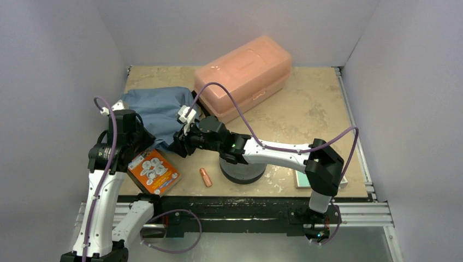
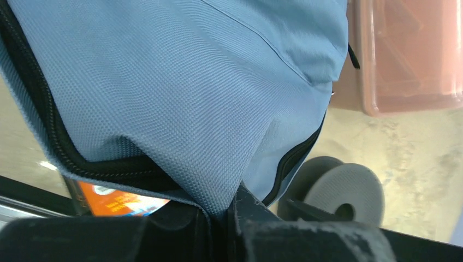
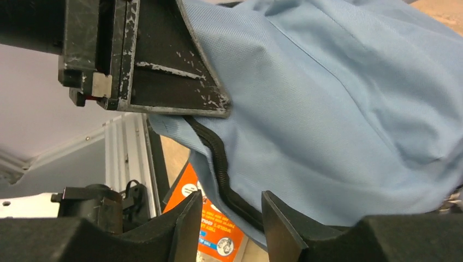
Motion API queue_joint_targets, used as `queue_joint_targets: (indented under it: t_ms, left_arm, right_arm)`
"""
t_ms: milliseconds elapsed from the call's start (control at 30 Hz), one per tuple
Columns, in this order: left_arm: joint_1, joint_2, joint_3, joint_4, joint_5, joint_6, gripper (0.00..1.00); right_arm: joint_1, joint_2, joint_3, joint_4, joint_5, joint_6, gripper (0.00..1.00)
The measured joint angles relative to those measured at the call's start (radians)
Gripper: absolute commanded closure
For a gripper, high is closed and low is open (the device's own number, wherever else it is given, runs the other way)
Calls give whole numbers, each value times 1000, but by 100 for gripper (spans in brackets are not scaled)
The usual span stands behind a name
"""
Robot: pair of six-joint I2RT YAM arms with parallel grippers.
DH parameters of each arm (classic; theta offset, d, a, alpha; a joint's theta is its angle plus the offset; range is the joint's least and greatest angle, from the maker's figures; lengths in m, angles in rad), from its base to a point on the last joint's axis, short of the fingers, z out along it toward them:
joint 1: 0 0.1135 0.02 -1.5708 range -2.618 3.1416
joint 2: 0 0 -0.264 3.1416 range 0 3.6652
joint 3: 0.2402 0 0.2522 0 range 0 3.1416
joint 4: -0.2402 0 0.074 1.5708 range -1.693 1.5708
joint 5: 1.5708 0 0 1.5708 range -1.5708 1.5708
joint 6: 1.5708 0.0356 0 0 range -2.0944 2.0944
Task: Pack the student bag
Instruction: Pick up the student bag at the center of the board, then unzip the student bag at the center of the board.
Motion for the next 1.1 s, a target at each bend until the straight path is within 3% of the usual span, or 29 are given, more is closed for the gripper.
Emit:
queue_joint_targets:
  t_ms: [133, 367, 700, 1100]
  left_arm:
    - [0, -19, -3, 0, -26, 129, 100]
    - [0, -105, -55, 1, -29, 271, 100]
    - [0, -98, -65, 27, 5, 368, 100]
    - [0, -147, -99, 51, 55, 401, 100]
  right_arm:
    - [-27, -39, -23, -10, -47, -27, 41]
    - [-94, -92, -72, 2, -73, -200, 40]
    - [-272, -79, -150, 77, -233, -208, 47]
    - [-264, 92, -196, 146, -293, -479, 49]
